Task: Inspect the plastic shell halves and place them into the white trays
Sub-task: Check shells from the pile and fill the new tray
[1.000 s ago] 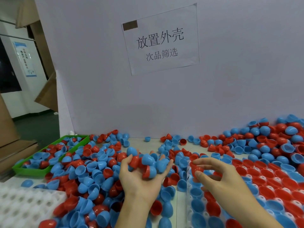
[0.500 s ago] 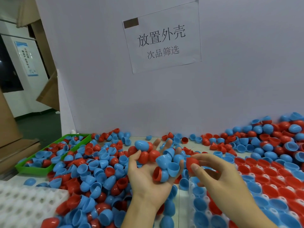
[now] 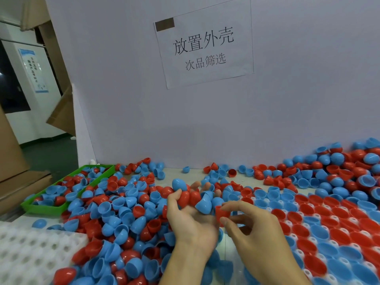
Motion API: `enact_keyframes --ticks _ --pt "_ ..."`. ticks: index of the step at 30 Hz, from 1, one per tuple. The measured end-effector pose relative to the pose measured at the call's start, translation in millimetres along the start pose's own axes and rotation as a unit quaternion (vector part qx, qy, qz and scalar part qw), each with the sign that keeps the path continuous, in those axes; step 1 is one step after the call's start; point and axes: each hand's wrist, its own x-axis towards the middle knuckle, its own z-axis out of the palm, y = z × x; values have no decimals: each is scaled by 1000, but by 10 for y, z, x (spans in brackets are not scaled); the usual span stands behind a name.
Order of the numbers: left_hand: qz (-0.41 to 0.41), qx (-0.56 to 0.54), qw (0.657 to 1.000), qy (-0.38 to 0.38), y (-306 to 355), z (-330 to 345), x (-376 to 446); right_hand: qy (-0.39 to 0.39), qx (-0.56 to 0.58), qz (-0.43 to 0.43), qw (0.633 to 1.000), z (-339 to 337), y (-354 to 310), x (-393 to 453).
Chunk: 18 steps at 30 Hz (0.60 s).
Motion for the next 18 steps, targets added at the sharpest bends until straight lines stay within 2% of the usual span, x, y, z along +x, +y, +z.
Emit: enact_keyframes --ticks 4,11,18 --pt "10 8 1000 -21 16 -13 -11 -14 -3 -5 1000 26 13 6" --pt "22 34 996 -84 97 -59 -9 21 4 -3 1000 -53 60 33" --pt "55 61 994 -68 144 -68 28 9 -2 18 1000 -52 80 37"
